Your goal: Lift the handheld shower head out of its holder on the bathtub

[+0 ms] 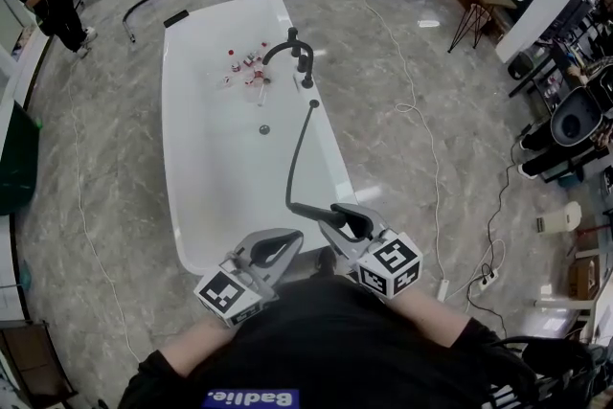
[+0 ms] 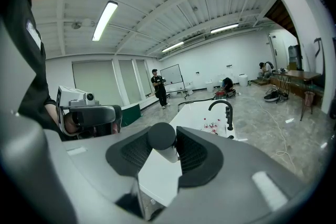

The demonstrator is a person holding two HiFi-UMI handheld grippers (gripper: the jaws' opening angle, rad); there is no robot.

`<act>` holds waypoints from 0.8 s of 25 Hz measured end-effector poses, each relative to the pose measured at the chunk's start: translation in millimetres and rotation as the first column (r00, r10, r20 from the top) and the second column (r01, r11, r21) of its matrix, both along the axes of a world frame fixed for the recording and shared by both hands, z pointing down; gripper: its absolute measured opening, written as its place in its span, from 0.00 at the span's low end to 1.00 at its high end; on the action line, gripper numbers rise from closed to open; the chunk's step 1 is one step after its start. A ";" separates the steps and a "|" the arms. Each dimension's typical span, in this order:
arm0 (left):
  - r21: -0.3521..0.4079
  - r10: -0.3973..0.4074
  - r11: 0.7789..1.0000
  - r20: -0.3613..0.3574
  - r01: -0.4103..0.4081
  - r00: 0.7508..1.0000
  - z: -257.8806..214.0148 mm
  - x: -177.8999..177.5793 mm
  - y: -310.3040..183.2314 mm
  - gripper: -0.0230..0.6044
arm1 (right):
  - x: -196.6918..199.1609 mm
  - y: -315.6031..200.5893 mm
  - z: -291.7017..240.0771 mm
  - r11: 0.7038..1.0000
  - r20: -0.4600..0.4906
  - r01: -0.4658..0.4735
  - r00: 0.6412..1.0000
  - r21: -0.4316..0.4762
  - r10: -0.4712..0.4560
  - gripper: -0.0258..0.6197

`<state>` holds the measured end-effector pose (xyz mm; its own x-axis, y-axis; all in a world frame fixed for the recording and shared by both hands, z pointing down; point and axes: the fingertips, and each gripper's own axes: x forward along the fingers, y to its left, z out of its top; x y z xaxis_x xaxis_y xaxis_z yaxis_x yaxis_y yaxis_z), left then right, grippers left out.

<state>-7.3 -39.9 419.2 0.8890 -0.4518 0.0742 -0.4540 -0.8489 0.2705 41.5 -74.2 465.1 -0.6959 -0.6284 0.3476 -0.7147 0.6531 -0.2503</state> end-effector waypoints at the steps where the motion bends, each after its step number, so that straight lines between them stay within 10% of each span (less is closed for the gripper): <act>1: 0.000 -0.002 1.000 -0.001 0.002 1.000 -1.2 1.0 -0.3 0.04 | 0.2 0.0 -2.0 1.000 0.001 0.004 1.000 0.001 -0.004 0.24; 20: -0.005 -0.015 1.000 0.007 0.015 1.000 4.6 13.3 -11.4 0.04 | 5.1 -12.7 -1.5 0.998 0.014 0.058 0.998 0.002 -0.058 0.24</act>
<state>6.1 -51.3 423.8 0.8816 -0.4647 0.0826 -0.4685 -0.8407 0.2715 46.6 -86.9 463.7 -0.7360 -0.5874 0.3365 -0.6721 0.6935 -0.2594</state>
